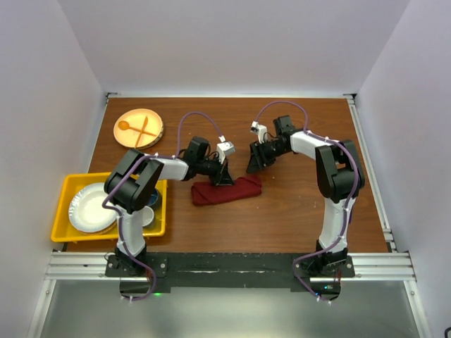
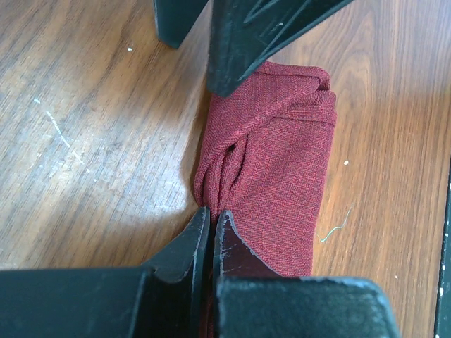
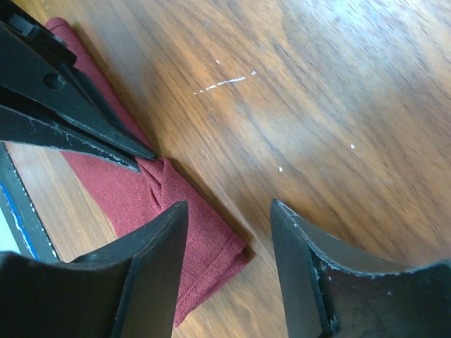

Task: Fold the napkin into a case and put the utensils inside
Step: Pick up the smaller rectangle-folded napkin from the center of the board.

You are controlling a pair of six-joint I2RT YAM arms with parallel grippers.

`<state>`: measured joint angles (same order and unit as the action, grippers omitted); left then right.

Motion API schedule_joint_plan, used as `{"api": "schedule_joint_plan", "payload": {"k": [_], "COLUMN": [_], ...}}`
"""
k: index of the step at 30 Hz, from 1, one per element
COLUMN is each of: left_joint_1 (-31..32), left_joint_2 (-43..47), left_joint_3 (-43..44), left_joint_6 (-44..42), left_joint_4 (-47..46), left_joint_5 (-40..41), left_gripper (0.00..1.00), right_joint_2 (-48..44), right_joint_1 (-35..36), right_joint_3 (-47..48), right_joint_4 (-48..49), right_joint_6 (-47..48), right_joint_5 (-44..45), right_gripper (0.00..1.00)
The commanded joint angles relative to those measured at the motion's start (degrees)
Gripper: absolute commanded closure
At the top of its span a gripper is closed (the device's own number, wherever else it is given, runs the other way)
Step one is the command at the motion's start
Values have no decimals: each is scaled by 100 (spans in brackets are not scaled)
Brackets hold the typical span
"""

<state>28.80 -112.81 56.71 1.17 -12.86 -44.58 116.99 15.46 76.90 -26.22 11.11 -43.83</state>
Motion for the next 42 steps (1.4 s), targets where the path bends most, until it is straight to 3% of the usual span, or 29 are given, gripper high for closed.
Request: {"api": "schedule_joint_plan", "payload": {"k": [1, 6, 15, 24, 34, 42], "left_joint_1": [-50, -50, -50, -50, -50, -50], "left_joint_2": [-109, -144, -197, -241, -215, -48], "left_joint_3": [-213, -213, -222, -134, -125, -221], "left_joint_6": [-337, -310, -354, -372, -205, -161], "left_joint_4": [495, 443, 311, 302, 170, 91], "left_joint_5": [388, 397, 406, 441, 432, 415], "left_gripper": [100, 100, 100, 100, 100, 100], "right_joint_2": [201, 394, 825, 957, 984, 940], "right_joint_1": [97, 167, 317, 466, 554, 633], "right_joint_3": [97, 202, 325, 369, 396, 369], "right_joint_4": [-445, -744, -938, -1184, -1325, -1131], "right_joint_6": [426, 585, 602, 848, 1094, 972], "right_joint_5": [-265, -582, -793, -776, -679, -337], "right_gripper": [46, 40, 40, 51, 53, 77]}}
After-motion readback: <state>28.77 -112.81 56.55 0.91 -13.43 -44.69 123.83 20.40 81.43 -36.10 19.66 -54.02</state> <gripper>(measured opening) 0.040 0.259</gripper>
